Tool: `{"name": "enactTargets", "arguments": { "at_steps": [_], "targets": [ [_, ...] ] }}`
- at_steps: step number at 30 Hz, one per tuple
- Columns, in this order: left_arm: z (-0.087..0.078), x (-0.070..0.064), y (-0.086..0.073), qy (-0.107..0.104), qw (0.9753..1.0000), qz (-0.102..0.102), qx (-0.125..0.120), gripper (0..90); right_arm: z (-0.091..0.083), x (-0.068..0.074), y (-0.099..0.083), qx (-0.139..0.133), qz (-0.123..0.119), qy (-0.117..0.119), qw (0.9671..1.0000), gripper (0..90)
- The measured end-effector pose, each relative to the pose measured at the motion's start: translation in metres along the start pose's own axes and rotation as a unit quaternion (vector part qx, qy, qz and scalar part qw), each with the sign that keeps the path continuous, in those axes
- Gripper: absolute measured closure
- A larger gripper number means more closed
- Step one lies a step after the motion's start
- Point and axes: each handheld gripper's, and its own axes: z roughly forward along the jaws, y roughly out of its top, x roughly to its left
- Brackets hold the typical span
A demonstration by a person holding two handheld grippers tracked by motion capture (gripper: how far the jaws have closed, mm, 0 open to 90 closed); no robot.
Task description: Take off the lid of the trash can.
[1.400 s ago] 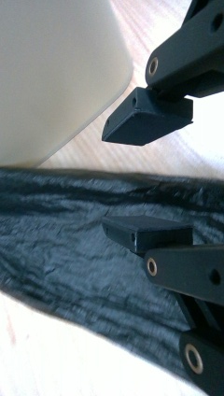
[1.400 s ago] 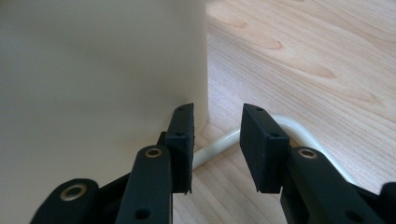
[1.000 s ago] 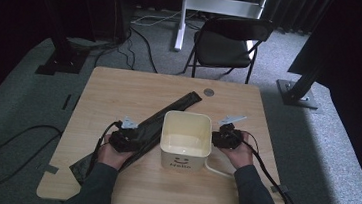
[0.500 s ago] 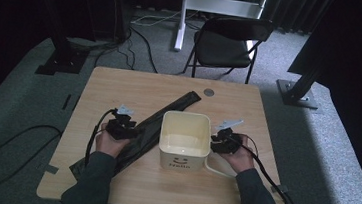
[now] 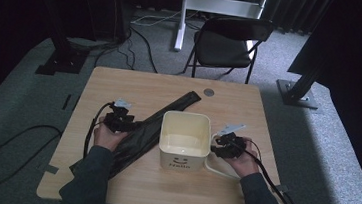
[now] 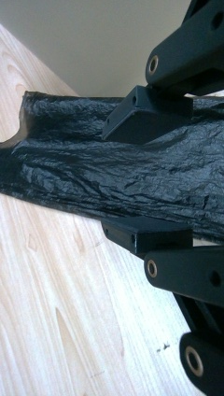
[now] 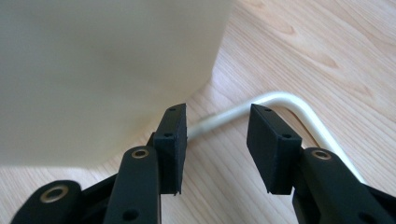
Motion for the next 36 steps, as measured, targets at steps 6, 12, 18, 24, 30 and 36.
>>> {"name": "enactTargets", "arguments": {
  "at_steps": [6, 12, 18, 24, 30, 36],
  "targets": [
    [-0.003, 0.006, 0.005, -0.005, 0.9999, -0.003, -0.009, 52.8, -0.004, -0.004, -0.012, 0.007, 0.008, -0.006, 0.9999, 56.5],
    [-0.004, 0.009, 0.010, -0.012, 0.9999, 0.003, -0.008, 52.9, -0.008, -0.008, -0.022, 0.016, 0.010, -0.011, 0.9998, 55.7],
    [-0.004, 0.012, 0.017, -0.017, 0.9997, 0.003, -0.015, 52.6, -0.009, -0.008, -0.034, 0.015, 0.017, -0.009, 0.9997, 55.0],
    [0.000, 0.015, 0.025, -0.015, 0.9997, 0.011, -0.012, 51.9, -0.006, -0.006, -0.048, 0.021, 0.022, -0.017, 0.9994, 54.4],
    [0.007, 0.017, 0.027, -0.023, 0.9997, 0.012, -0.001, 51.9, -0.001, -0.007, -0.050, 0.022, 0.031, -0.016, 0.9991, 53.8],
    [0.017, 0.019, 0.025, -0.026, 0.9994, 0.013, 0.015, 52.1, 0.004, -0.004, -0.051, 0.031, 0.023, -0.022, 0.9990, 53.4]
  ]
}}
